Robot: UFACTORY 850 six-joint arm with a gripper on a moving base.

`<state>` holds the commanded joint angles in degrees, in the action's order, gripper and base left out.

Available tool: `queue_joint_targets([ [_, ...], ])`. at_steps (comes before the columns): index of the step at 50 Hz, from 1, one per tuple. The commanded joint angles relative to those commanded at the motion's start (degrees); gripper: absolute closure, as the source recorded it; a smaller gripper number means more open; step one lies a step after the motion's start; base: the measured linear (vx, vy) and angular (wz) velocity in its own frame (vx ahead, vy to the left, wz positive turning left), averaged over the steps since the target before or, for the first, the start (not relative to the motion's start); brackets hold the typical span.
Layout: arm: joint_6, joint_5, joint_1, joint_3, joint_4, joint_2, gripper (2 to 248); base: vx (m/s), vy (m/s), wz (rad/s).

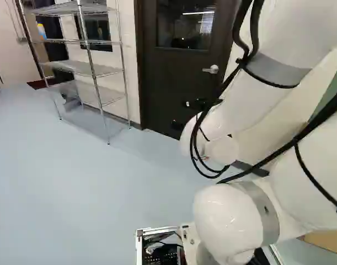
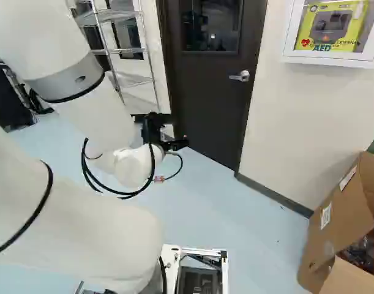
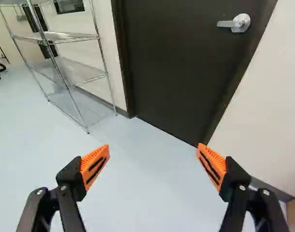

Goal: Open the door and move inside

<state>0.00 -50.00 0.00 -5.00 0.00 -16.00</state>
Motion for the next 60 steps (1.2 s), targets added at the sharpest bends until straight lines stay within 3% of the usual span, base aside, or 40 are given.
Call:
queue_joint_targets([
  [34,0.0,0.0,0.0,0.0,0.0,0.0,3,0.087,0.002,0.002],
  [60,0.0,0.0,0.0,0.0,0.0,0.0,3,0.168,-0.035,-0.183],
])
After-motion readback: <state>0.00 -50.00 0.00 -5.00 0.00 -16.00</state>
